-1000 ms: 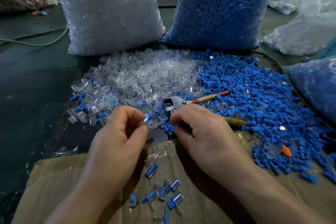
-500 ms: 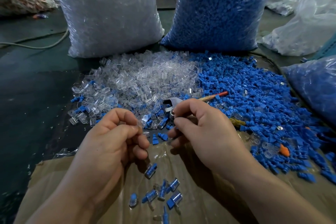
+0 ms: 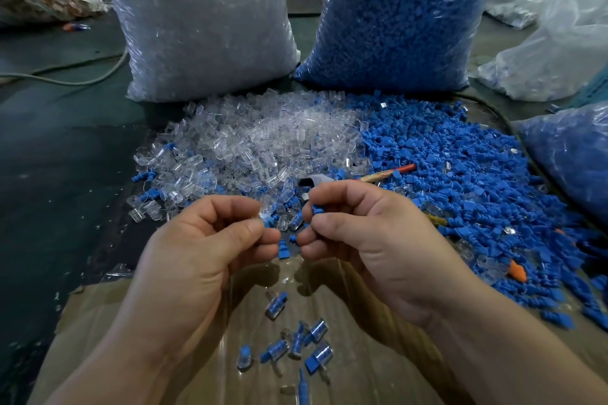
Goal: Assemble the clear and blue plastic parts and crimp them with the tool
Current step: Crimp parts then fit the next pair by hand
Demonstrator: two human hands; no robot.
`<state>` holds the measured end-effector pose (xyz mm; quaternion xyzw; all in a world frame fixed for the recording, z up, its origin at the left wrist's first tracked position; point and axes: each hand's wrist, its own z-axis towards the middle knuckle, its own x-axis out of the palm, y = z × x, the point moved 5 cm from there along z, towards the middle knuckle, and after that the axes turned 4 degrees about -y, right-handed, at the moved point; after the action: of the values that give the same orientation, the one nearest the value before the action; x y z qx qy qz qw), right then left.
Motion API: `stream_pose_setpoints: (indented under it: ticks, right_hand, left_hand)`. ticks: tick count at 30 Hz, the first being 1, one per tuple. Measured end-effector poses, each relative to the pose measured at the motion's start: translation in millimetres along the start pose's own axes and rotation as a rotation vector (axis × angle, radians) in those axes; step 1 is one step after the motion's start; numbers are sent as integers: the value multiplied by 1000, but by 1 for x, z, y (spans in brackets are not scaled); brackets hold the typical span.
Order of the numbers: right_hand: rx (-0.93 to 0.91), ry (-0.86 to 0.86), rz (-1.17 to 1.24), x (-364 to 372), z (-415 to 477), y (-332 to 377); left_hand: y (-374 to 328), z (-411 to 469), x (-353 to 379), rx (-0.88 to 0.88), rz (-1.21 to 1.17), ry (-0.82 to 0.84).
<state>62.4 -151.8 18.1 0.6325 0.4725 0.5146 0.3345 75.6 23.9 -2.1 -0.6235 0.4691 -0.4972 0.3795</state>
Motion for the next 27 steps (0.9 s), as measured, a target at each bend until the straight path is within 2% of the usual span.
stream_pose_setpoints:
  ticks: [6,13,16,20,24,27]
  right_hand:
    - [-29,54,26,3,-3,6]
    - [-29,58,-26,6,-8,9]
    - [-66,44,-168,6,-8,8]
    - [-205,-62,-436,1,-9,10]
    - [-305,-83,-652,3,-11,11]
    - [-529,-112,-908,11,-15,16]
  left_hand:
    - [-5,-1,3,74,98,-23]
    - [-6,-7,6,40,186,3]
    - [-4,-5,6,59,167,1]
    - [1,-3,6,35,92,13]
    - [6,-1,3,7,69,24]
    - [6,0,2,16,79,11]
